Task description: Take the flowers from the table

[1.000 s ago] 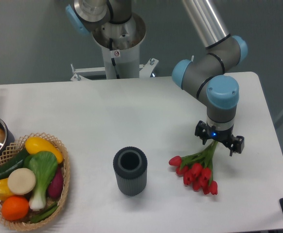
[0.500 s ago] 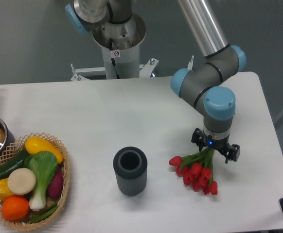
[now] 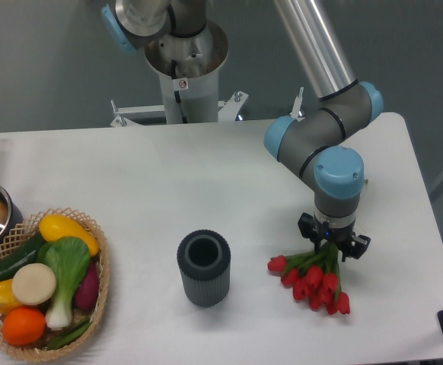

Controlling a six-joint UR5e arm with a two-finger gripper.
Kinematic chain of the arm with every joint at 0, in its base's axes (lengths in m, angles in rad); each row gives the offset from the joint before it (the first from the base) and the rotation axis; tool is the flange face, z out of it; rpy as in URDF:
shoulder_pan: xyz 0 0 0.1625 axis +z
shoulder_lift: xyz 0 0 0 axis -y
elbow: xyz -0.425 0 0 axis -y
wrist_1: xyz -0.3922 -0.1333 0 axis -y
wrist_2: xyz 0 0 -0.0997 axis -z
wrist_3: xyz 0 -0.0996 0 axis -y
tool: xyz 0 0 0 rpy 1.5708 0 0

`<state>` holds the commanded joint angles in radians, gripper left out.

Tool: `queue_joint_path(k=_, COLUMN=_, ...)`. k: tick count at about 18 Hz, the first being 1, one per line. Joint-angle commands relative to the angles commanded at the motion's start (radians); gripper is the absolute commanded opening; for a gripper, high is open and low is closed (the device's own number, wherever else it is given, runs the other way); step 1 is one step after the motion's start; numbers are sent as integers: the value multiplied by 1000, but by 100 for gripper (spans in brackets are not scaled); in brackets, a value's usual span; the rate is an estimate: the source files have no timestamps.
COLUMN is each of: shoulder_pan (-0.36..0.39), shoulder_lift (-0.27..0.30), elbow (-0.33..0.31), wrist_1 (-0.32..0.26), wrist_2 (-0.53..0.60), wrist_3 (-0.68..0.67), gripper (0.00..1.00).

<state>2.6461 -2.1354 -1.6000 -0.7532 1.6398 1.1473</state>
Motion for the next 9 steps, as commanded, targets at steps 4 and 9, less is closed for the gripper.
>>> queue_joint_path(k=4, shoulder_pan=6, shoulder_lift=41, elbow=-1, wrist_1=-9, wrist_2=6, wrist_3=3, gripper=0)
queue_joint_path(k=9, shoulder_pan=32, shoulder_lift=103, elbow=0, wrist_1=-21, wrist_2=2, wrist_3=-12, gripper=0)
